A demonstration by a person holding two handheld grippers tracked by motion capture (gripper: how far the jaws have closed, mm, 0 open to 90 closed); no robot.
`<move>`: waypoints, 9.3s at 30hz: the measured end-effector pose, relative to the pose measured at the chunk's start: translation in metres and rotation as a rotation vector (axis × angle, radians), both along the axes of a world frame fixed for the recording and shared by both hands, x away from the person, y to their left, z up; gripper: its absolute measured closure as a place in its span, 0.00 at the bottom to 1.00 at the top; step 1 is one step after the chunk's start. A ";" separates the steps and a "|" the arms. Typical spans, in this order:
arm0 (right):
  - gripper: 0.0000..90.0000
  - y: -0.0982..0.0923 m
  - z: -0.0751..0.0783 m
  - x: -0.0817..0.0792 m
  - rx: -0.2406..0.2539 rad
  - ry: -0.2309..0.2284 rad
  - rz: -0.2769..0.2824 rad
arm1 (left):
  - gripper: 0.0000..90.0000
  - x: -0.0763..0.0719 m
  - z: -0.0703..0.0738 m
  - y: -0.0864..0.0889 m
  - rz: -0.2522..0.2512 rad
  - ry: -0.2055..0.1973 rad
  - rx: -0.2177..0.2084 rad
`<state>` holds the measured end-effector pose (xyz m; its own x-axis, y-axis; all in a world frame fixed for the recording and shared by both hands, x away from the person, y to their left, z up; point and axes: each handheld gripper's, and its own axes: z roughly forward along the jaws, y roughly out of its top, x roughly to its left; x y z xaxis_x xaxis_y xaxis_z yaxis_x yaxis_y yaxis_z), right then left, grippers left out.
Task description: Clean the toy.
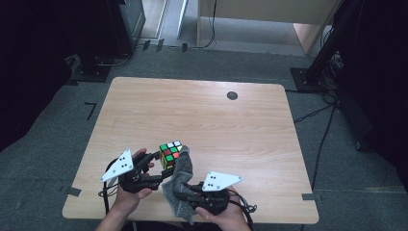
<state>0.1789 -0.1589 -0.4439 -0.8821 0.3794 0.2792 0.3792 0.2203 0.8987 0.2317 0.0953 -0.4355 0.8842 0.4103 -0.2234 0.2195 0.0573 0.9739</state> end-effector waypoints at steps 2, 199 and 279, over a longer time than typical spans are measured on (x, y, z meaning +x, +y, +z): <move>0.85 0.007 -0.003 -0.001 -0.026 0.005 -0.001 | 0.38 0.000 0.000 -0.001 -0.016 0.021 -0.026; 0.38 -0.042 0.006 0.018 -0.060 0.041 -0.558 | 0.25 -0.007 -0.022 -0.026 0.185 -0.195 0.400; 0.21 -0.055 -0.036 0.046 -0.304 0.075 -0.645 | 0.37 -0.005 -0.032 -0.031 0.171 -0.151 0.445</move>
<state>0.2244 -0.2138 -0.4799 -0.4384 0.8894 0.1293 0.5768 0.1680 0.7995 0.2263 0.0646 -0.4673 0.8051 0.5783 0.1318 0.0979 -0.3487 0.9321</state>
